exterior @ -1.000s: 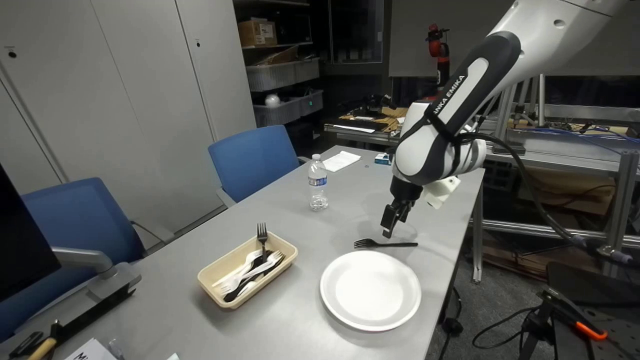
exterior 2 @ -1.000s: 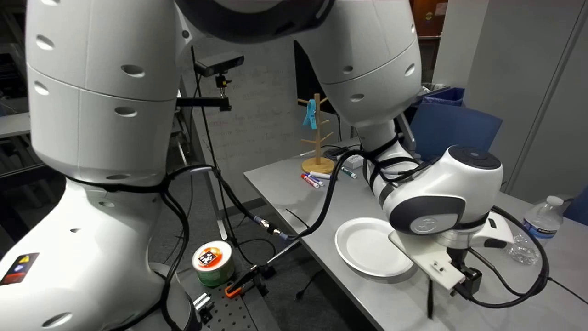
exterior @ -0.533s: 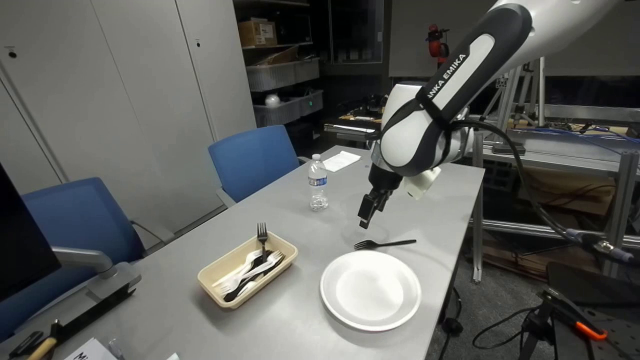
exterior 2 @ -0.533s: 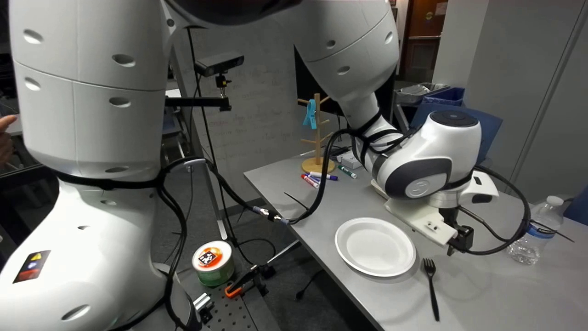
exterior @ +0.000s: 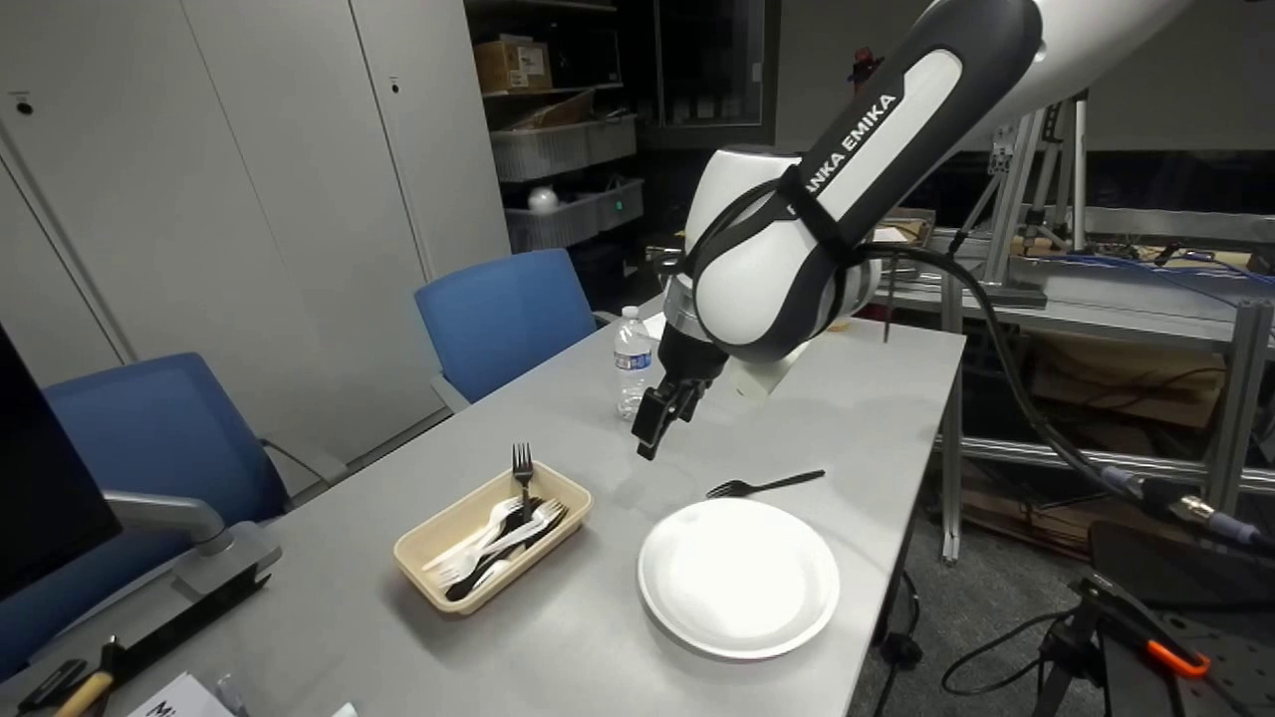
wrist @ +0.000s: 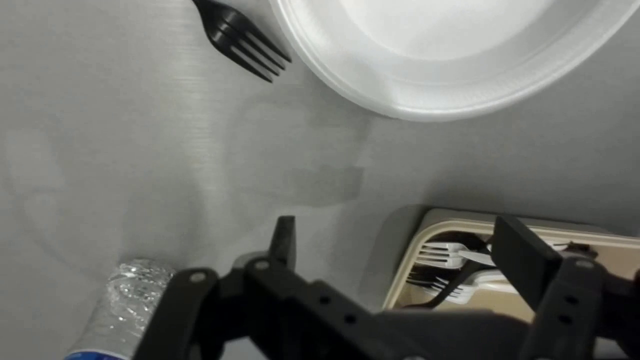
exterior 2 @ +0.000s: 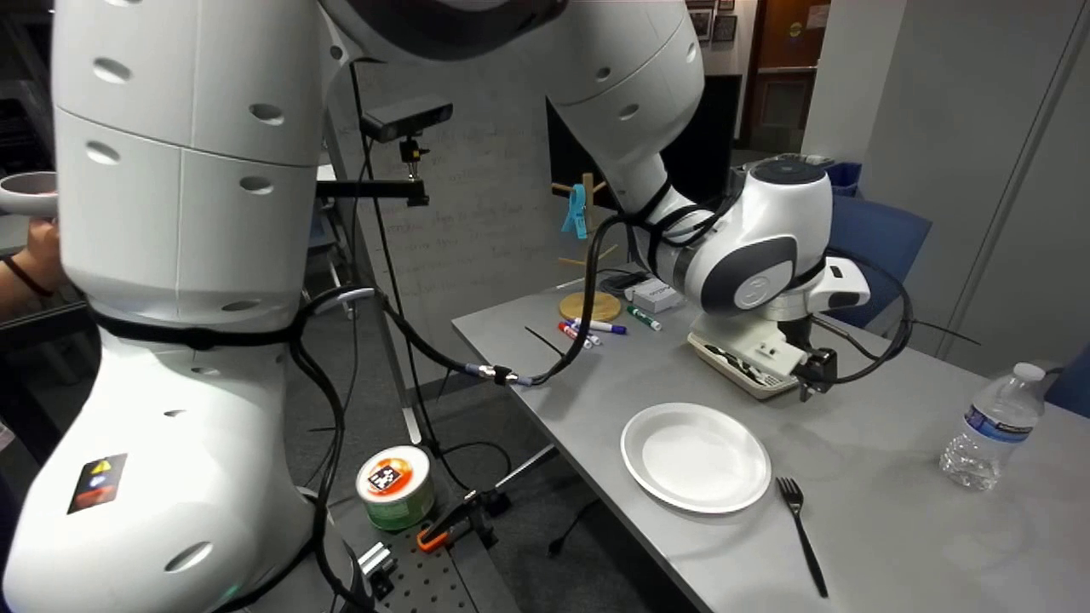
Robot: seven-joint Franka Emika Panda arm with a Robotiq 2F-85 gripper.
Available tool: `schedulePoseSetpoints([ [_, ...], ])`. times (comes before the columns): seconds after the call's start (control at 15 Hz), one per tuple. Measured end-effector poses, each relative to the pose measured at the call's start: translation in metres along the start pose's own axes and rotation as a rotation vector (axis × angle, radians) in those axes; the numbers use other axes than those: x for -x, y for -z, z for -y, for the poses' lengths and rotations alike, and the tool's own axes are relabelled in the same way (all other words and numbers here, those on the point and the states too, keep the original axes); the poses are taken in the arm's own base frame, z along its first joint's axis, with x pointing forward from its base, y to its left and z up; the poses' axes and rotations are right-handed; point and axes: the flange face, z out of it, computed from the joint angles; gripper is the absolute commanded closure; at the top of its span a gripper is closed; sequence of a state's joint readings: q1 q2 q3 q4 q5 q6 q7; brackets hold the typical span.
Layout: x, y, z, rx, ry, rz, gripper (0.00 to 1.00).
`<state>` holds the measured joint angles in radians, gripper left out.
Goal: Take a black fork and put it on the right side of the plate then take a white fork and put it at the left of the plate
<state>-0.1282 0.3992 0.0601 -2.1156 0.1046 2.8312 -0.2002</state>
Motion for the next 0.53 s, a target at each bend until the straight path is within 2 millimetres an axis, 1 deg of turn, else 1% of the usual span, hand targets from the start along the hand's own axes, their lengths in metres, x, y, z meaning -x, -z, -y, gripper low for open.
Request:
schedulePoseSetpoints([
  [0.27,-0.027,-0.006,0.029,0.001,-0.002,-0.033,0.00],
  [0.53,-0.049,-0.021,0.045,0.005,-0.032,-0.055,0.00],
])
